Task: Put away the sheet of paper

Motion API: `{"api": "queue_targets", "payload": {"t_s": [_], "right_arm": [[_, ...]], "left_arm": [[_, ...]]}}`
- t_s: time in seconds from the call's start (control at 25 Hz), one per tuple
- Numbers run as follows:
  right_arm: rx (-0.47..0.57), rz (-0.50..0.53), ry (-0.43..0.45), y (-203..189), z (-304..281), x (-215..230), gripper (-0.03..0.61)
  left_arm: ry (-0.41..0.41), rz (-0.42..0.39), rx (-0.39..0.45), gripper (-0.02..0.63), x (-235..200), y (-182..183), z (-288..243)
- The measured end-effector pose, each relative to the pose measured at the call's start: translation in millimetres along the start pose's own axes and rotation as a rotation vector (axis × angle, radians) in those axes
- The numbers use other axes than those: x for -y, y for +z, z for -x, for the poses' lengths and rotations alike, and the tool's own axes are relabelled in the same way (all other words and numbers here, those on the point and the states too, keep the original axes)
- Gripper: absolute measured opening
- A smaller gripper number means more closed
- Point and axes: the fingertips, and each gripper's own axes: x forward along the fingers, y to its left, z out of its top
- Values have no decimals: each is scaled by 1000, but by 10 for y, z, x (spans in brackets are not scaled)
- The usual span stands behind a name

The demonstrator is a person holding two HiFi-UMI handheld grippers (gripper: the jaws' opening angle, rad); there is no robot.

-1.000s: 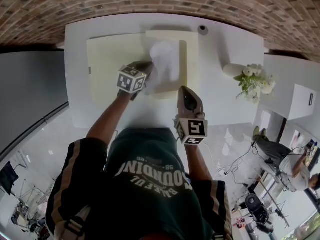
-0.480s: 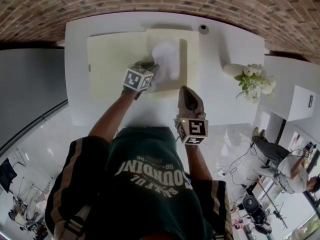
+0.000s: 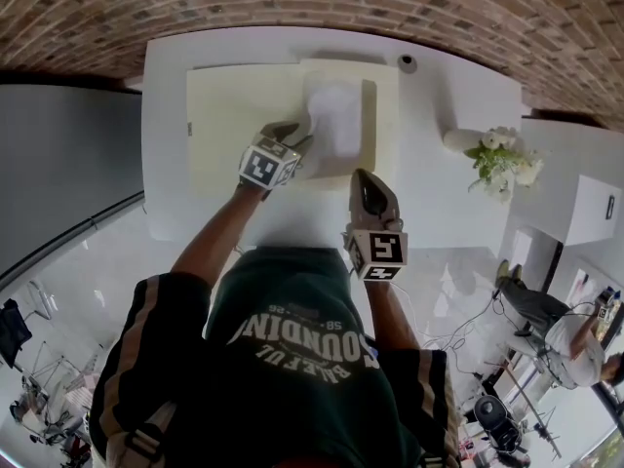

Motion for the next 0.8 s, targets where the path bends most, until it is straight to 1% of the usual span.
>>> {"api": "queue_targets", "payload": {"t_s": [0.04,0.12,0.2,0.28,0.32,0.36,0.6,0.8], "right_arm": [[6,3,7,14,-2,-39,0],[18,10,21,49,-5,-124,0],[33,22,35,88,-1,-212,0],[47,36,48,132,12,-298,0],[54,42,53,157,21,-340,0],[62,47,57,184,32,-380,0],[116,71,71,346,148,-581,0],[110,92,78,369,270,-727,-2]], "left_arm": [[6,-16,13,179,2,13,63],[20,-46,47,156,7,58,202],[28,-70,89,115,28,119,357],[30,-88,122,57,68,157,514],[32,-97,135,46,89,165,590],[36,-109,146,19,107,169,664],[58,-160,184,11,209,137,1031],[87,-188,227,11,282,140,1319]]}}
